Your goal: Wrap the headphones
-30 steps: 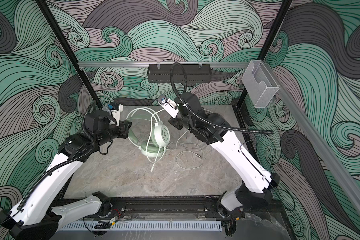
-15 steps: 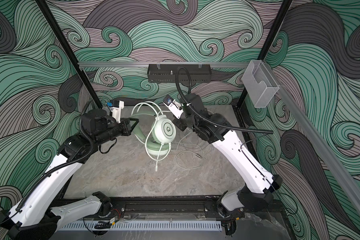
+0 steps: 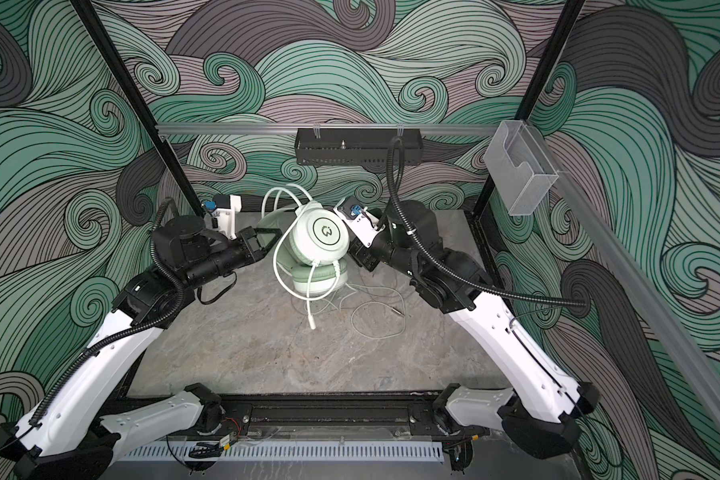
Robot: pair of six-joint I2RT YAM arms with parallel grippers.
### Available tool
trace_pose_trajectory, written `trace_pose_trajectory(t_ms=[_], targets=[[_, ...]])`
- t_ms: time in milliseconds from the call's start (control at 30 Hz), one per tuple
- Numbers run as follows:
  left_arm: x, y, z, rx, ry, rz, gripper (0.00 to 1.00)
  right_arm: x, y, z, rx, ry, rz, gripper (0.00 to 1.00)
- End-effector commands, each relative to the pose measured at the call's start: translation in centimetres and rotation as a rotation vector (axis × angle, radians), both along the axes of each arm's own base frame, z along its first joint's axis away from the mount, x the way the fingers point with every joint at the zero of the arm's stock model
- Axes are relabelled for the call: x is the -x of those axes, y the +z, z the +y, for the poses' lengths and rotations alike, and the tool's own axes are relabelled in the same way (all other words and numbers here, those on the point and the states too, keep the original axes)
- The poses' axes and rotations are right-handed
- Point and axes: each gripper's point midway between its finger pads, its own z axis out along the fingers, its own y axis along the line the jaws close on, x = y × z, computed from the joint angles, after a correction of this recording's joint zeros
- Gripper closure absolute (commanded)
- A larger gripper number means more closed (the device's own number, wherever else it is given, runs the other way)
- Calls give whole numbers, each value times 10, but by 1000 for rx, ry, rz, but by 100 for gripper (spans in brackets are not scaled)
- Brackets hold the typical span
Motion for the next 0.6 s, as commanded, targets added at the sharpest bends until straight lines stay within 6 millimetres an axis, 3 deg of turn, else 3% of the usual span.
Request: trace_pose_trajectory(t_ms=[0,200,567], targets=[[11,61,5,185,13,-83,100,5,26,2,-147,55,-38,32],[11,77,17,219,78,-86,100,-1,23,-11,-304,49,9,24],[8,103,23,301,117,-96,100,6,-17,-15,-484,102,181,15]])
